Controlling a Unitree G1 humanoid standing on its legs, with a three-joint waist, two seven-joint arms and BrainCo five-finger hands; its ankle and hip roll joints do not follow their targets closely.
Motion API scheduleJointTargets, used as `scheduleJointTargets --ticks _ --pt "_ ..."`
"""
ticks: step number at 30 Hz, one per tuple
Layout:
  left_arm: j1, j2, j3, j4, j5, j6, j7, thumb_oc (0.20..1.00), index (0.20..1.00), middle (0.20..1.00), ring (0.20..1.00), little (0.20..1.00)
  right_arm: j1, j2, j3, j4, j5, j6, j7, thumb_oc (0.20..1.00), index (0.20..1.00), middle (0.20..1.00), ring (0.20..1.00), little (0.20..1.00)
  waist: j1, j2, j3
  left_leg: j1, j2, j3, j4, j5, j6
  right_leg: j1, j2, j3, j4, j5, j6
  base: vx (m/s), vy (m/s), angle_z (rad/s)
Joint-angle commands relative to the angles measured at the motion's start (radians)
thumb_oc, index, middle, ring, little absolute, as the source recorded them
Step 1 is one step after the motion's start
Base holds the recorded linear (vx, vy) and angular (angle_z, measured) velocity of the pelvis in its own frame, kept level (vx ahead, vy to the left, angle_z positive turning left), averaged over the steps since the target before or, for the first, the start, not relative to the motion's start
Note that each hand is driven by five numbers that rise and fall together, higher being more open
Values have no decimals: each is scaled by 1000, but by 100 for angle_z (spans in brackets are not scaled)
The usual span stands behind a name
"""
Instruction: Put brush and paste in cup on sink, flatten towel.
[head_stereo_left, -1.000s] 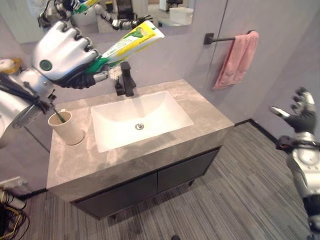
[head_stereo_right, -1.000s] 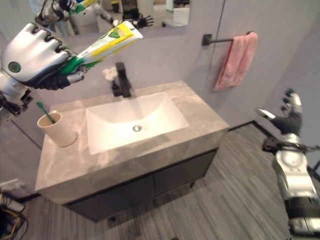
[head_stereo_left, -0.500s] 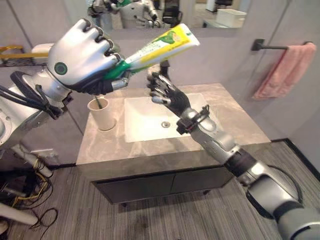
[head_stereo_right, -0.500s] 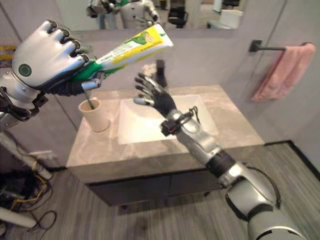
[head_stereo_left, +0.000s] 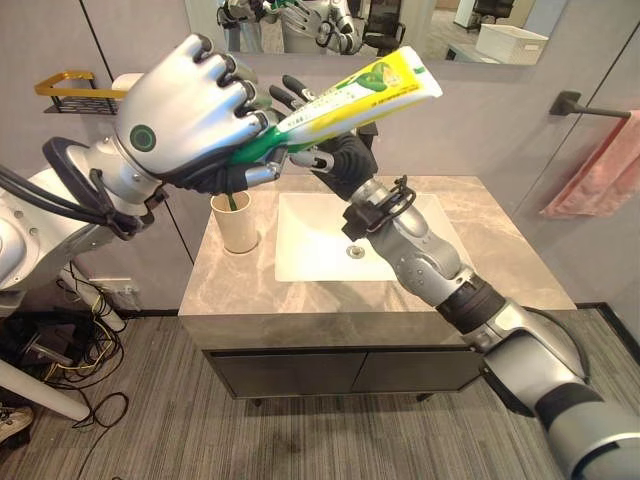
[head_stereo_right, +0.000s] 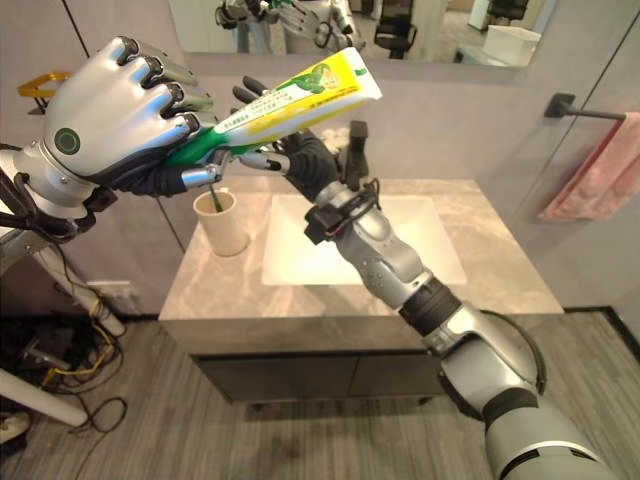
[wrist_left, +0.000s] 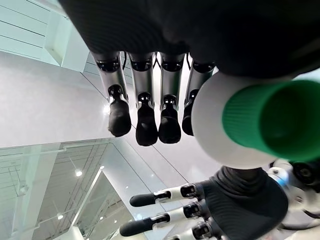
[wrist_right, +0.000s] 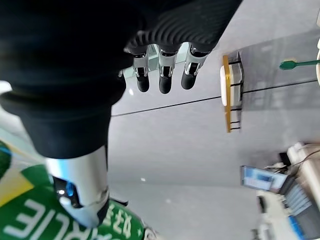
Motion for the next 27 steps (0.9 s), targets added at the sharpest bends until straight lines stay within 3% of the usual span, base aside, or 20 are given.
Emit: scheduleJointTargets --ticks 1,12,19,27 --pt "-17 -11 -41 43 -4 4 -8 200 200 200 200 200 -68 46 -52 -124 20 -105 42 1000 1000 1000 1000 1000 4 -30 -29 72 1 -11 7 -72 -29 -1 -154 -73 9 43 135 0 0 0" --pt "97 -101 41 101 -60 -3 -50 200 200 200 200 200 -45 46 -25 -236 46 -84 99 1000 1000 1000 1000 1000 -10 -37 -32 82 4 4 7 -77 -27 -5 -149 -55 9 39 134 13 6 -2" --pt "184 -146 137 118 -81 4 -55 200 200 200 200 200 -29 -16 -15 -263 18 -58 116 1000 1000 1000 1000 1000 -23 -40 -36 88 10 14 7 -80 -30 -7 -144 -46 9 35 132 6 -2 -3" --pt "203 -199 162 149 -73 15 -54 200 200 200 200 200 -27 -25 -3 -266 2 -36 134 1000 1000 1000 1000 1000 -30 -43 -35 92 13 19 7 -82 -31 -6 -141 -41 9 32 129 2 0 -1"
